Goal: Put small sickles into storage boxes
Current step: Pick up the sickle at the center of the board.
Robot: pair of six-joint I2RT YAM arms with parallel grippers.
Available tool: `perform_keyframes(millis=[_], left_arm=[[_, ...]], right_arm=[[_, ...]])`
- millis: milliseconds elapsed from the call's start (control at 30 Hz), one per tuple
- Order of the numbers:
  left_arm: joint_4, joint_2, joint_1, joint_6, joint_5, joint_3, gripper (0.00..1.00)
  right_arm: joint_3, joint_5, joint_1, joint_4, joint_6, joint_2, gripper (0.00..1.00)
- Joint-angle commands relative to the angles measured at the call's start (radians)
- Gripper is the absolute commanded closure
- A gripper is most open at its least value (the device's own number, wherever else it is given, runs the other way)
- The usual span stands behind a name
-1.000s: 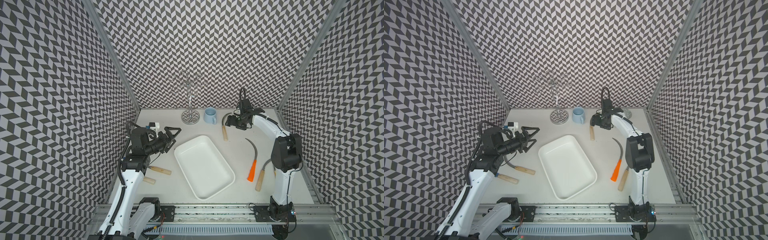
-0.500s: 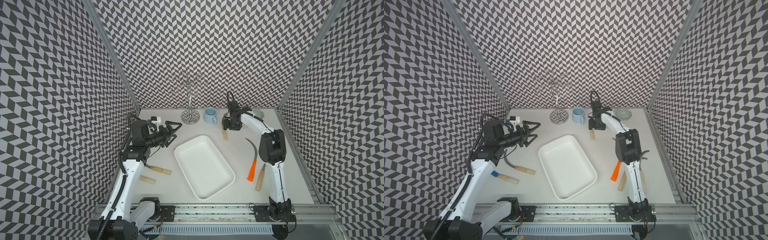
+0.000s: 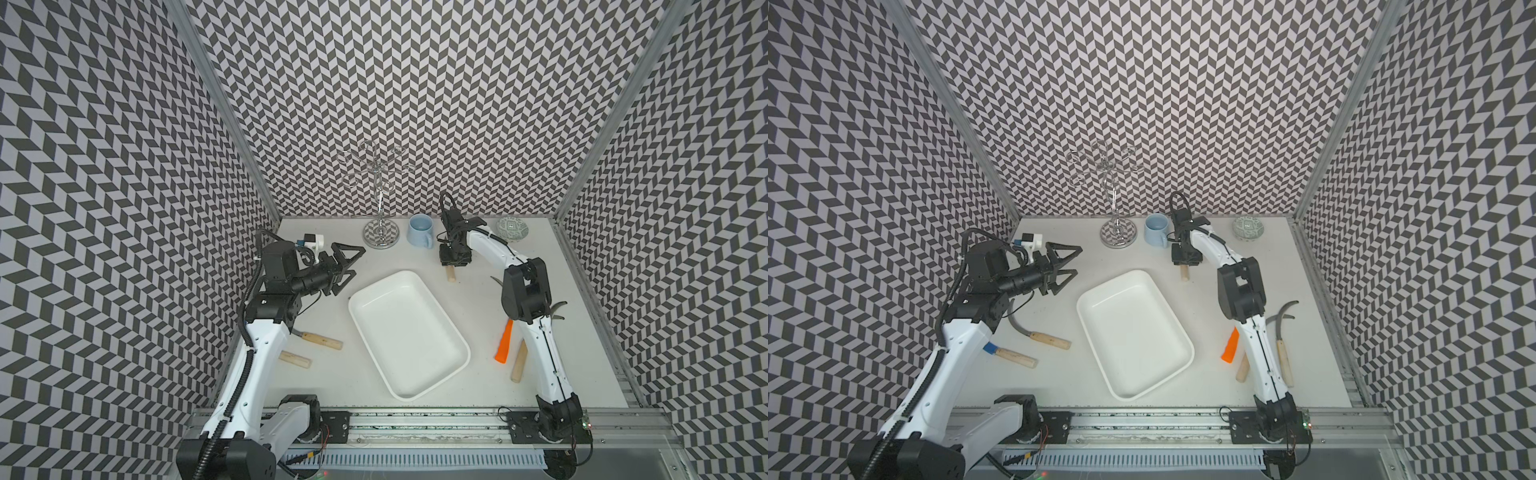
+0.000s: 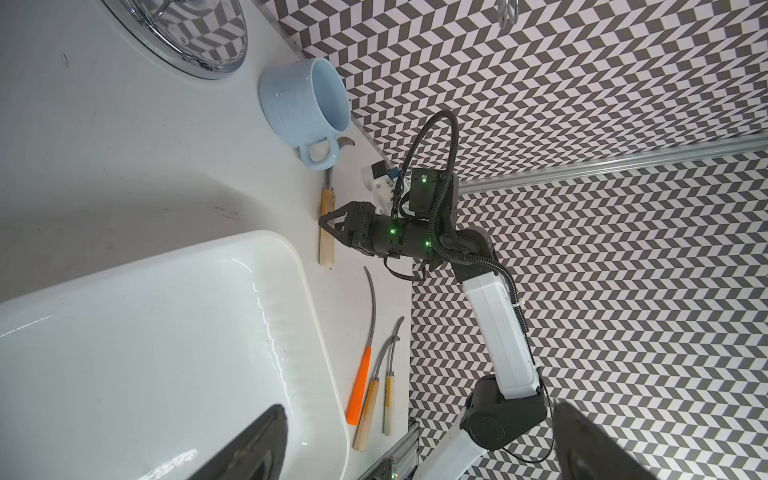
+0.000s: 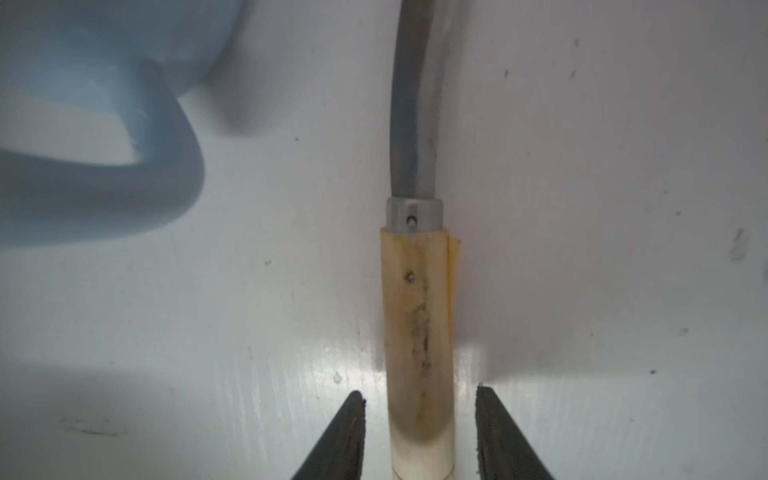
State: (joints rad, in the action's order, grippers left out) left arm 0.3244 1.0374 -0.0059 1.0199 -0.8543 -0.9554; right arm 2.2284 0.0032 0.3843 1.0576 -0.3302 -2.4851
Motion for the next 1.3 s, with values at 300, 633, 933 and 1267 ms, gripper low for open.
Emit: perform_keyframes(millis=[300,633,933,1267], left_arm=[[-0.102,-0.033,0.000,0.057,-0.033,0.055,0.00],[-0.100,-0.031,0.000,0.060,-0.029,0.058,0.00],[-0.089,0.010,-0.018,0.060,-0.034,-0.008,0.00],[-0.106,0.045,-0.069,0.069,-0.025,-0.030,0.00]], right_arm=[[0.030,0.064,0.007,0.063,-0.027,-0.062,0.73],[0.033,0.070,0.005,0.064,-0.015,-0.045,0.97],[0.026,0.109,0.005,0.066,0.009,0.041,1.00],[0.019,0.106,0.004,0.078,0.014,0.161,1.00]])
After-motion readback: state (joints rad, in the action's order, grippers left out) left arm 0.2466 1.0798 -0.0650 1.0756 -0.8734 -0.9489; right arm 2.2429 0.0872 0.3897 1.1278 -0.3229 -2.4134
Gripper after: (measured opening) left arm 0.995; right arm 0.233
